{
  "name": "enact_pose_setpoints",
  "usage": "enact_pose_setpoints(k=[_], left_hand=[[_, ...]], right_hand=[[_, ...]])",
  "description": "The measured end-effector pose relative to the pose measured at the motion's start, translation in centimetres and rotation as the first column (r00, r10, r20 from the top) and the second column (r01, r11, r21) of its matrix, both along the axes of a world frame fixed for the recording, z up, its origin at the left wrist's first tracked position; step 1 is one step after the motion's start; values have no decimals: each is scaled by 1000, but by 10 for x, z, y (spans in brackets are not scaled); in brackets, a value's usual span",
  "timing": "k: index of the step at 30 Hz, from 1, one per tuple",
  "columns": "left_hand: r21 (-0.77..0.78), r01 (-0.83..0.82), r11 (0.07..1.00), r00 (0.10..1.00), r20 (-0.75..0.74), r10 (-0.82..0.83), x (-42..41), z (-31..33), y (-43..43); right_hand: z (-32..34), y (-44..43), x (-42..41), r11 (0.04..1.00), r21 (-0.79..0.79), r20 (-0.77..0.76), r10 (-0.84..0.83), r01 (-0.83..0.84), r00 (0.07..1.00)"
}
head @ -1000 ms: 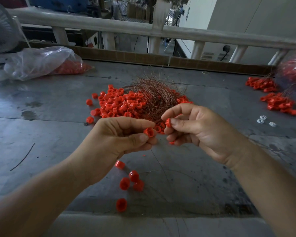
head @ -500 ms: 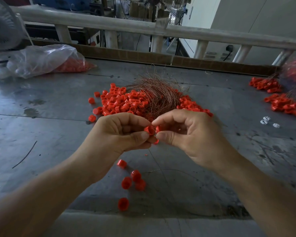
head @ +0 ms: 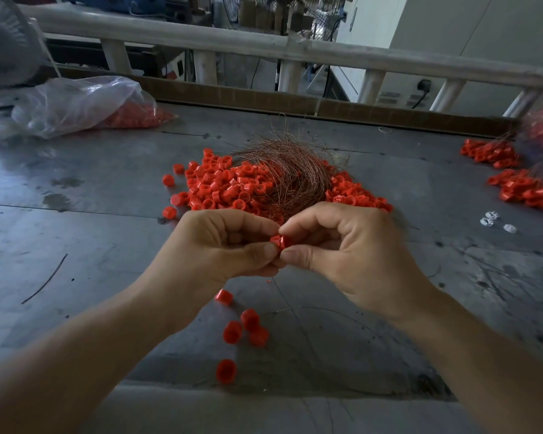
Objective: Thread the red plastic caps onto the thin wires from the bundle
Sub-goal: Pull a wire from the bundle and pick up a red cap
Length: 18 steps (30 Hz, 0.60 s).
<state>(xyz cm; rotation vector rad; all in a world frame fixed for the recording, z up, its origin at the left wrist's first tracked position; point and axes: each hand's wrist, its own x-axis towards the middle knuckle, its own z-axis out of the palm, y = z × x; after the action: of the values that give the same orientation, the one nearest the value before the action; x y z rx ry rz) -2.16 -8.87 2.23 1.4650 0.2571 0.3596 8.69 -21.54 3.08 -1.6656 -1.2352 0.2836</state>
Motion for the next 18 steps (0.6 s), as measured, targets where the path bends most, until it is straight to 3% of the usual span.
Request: enact_pose_setpoints(k=[9, 15, 18], left_hand=[[16, 53, 998, 998, -20, -52, 0, 1, 2], [-5, 80, 997, 997, -13, -80, -1, -1, 2], [-41, 101, 994, 995, -6, -101, -1, -2, 3]], right_hand=[[1, -1, -1, 1000, 10, 6, 5, -5, 1000], [-1, -2, -6, 995, 87, 243, -58, 37, 968], [-2, -1, -5, 991, 125, 264, -77, 45, 962]])
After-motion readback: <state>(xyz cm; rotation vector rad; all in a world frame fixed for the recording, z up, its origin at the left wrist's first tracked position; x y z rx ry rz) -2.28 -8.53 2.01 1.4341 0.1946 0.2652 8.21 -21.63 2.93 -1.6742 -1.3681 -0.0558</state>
